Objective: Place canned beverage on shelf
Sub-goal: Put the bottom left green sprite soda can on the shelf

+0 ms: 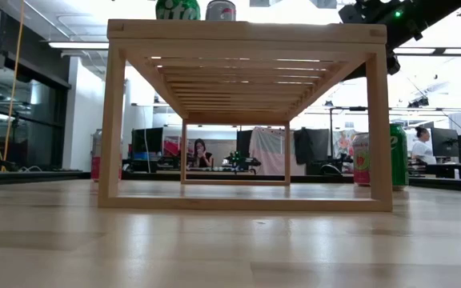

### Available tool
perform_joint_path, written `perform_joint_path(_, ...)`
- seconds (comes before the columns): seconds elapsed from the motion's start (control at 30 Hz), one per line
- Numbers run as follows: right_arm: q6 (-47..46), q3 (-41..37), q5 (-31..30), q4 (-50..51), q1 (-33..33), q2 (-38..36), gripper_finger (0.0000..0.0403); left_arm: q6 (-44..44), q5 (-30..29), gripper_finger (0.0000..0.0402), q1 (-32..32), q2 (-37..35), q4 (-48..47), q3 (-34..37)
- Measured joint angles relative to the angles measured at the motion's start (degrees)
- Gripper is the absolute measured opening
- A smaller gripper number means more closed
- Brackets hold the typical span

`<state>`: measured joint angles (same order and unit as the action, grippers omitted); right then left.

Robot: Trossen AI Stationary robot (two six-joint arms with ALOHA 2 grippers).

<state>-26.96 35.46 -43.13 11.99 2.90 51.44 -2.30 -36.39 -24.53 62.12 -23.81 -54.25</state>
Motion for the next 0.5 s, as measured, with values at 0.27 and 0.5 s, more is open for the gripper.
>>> perform_joint_path(0.27,0.0,0.0,-0.02,-0.26,0.0,0.0,0.0311,1.93,9.61,0.0,5.53,1.32,4.47,1.09)
perform_joint_path(0.5,0.22,0.0,-0.04,-0.24,0.0,0.0,0.0311,1.5,9.0,0.0,6.53,3.1,4.53,1.09)
